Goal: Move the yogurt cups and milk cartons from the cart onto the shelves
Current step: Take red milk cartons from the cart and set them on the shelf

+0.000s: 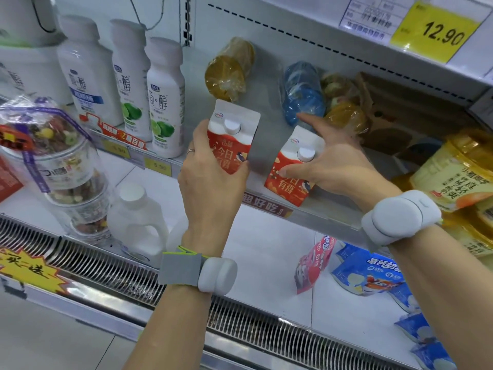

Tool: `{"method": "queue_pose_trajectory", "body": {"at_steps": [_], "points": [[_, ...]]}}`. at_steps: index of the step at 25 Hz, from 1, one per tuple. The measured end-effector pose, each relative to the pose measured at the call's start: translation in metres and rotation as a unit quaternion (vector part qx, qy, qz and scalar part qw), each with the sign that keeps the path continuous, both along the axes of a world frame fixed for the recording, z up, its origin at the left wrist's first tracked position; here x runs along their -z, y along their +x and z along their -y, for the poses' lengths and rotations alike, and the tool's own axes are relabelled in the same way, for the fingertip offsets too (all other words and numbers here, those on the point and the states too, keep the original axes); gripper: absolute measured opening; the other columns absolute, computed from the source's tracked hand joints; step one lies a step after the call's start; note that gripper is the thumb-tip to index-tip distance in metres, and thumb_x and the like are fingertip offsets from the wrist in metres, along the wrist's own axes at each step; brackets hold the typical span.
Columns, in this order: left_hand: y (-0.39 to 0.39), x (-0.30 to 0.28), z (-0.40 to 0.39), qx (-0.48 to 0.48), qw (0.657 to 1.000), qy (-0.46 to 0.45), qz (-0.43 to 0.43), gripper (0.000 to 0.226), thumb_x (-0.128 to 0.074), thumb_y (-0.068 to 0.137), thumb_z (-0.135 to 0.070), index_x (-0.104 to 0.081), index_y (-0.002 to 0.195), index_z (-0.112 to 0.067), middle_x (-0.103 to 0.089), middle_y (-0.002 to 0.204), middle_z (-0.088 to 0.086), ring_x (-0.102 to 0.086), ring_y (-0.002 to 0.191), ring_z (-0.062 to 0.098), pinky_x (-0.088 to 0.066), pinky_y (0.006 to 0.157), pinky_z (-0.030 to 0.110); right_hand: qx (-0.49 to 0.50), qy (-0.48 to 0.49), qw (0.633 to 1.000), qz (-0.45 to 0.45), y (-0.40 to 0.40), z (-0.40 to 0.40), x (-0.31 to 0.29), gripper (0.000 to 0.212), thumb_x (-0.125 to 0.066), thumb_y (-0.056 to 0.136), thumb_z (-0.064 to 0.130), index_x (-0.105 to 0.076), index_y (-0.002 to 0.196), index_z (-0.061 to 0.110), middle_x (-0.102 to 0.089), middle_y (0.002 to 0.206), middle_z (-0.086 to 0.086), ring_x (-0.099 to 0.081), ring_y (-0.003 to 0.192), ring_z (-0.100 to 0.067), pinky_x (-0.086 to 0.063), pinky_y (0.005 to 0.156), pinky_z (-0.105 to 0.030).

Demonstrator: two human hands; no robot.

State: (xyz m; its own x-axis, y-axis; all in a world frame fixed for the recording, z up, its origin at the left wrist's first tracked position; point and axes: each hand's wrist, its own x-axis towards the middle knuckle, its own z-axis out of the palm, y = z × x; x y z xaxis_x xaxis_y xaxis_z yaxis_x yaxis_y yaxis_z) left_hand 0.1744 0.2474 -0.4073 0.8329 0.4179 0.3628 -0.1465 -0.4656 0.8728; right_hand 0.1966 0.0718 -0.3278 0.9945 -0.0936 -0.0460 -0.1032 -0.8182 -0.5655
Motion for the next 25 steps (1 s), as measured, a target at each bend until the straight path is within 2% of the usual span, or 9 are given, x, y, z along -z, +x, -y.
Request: {"method": "queue_pose_trajectory", "body": {"at_steps": [3, 7, 11, 14, 16, 18, 20, 25], "points": [[0.002, 0.003, -0.003, 0.001, 1.000, -0.006, 0.003, 0.080, -0.085, 0.076, -0.028, -0.044, 0.145, -0.021, -0.062, 0.130, -0.001, -0.060, 0.116, 0.021, -0.048, 0.096, 0.035, -0.027, 0.024, 0.999, 0.012, 0.009, -0.009, 0.002, 0.101, -0.094, 0.063, 0.035, -0.036, 0.142, 0.056, -0.058, 0.131, 0.009, -0.066, 0.104, -0.014, -0.061, 0.084, -0.039], [0.002, 0.003, -0.005, 0.006, 1.000, -0.006, -0.001, 0.081, -0.085, 0.078, -0.033, -0.041, 0.146, -0.022, -0.059, 0.135, -0.002, -0.058, 0.121, 0.021, -0.050, 0.100, 0.041, -0.035, 0.030, 0.999, 0.024, 0.012, -0.017, 0.006, 0.104, -0.093, 0.060, 0.038, -0.032, 0.142, 0.059, -0.057, 0.134, 0.009, -0.065, 0.108, -0.015, -0.061, 0.087, -0.043], [0.000, 0.004, -0.008, 0.025, 1.000, -0.008, 0.005, 0.077, -0.081, 0.083, -0.033, -0.041, 0.147, -0.020, -0.058, 0.135, 0.000, -0.057, 0.122, 0.022, -0.049, 0.101, 0.042, 0.008, 0.101, 0.994, 0.042, 0.004, -0.017, 0.010, 0.115, -0.092, 0.068, 0.029, -0.017, 0.151, 0.056, -0.047, 0.133, 0.015, -0.058, 0.114, -0.012, -0.057, 0.092, -0.041], [-0.001, 0.005, -0.011, 0.038, 0.999, -0.022, 0.000, 0.077, -0.077, 0.087, -0.031, -0.038, 0.151, -0.018, -0.056, 0.141, 0.001, -0.054, 0.127, 0.021, -0.044, 0.103, 0.037, 0.059, 0.168, 0.982, 0.057, -0.007, -0.018, 0.023, 0.116, -0.092, 0.070, 0.018, -0.018, 0.155, 0.047, -0.054, 0.139, 0.006, -0.062, 0.116, -0.017, -0.057, 0.095, -0.045], [-0.001, 0.004, -0.014, 0.044, 0.998, -0.039, 0.003, 0.072, -0.072, 0.089, -0.029, -0.038, 0.152, -0.018, -0.056, 0.143, 0.000, -0.054, 0.128, 0.020, -0.043, 0.104, 0.036, 0.071, 0.189, 0.978, 0.048, -0.012, -0.018, 0.029, 0.100, -0.091, 0.070, 0.014, -0.036, 0.150, 0.034, -0.064, 0.126, 0.008, -0.066, 0.109, -0.015, -0.057, 0.091, -0.040], [-0.001, 0.004, -0.015, 0.053, 0.997, -0.050, 0.008, 0.066, -0.068, 0.091, -0.025, -0.039, 0.150, -0.019, -0.057, 0.140, -0.001, -0.055, 0.126, 0.019, -0.045, 0.103, 0.036, 0.068, 0.182, 0.980, 0.028, -0.008, -0.018, 0.028, 0.072, -0.092, 0.069, 0.017, -0.055, 0.129, 0.027, -0.069, 0.111, 0.010, -0.070, 0.099, -0.012, -0.059, 0.083, -0.035], [0.000, 0.003, -0.015, 0.065, 0.996, -0.055, 0.008, 0.063, -0.066, 0.092, -0.022, -0.040, 0.149, -0.020, -0.058, 0.137, -0.002, -0.056, 0.124, 0.018, -0.047, 0.102, 0.039, 0.054, 0.172, 0.984, 0.006, -0.002, -0.019, 0.024, 0.064, -0.093, 0.068, 0.021, -0.058, 0.121, 0.026, -0.070, 0.108, 0.009, -0.069, 0.092, -0.009, -0.057, 0.073, -0.028], [0.002, 0.002, -0.016, 0.091, 0.994, -0.067, 0.013, 0.062, -0.064, 0.092, -0.019, -0.040, 0.150, -0.021, -0.058, 0.137, -0.003, -0.056, 0.124, 0.019, -0.049, 0.103, 0.046, 0.025, 0.163, 0.986, 0.010, 0.004, -0.022, 0.024, 0.060, -0.093, 0.068, 0.021, -0.059, 0.117, 0.028, -0.070, 0.100, 0.013, -0.068, 0.089, -0.004, -0.054, 0.071, -0.021]]}}
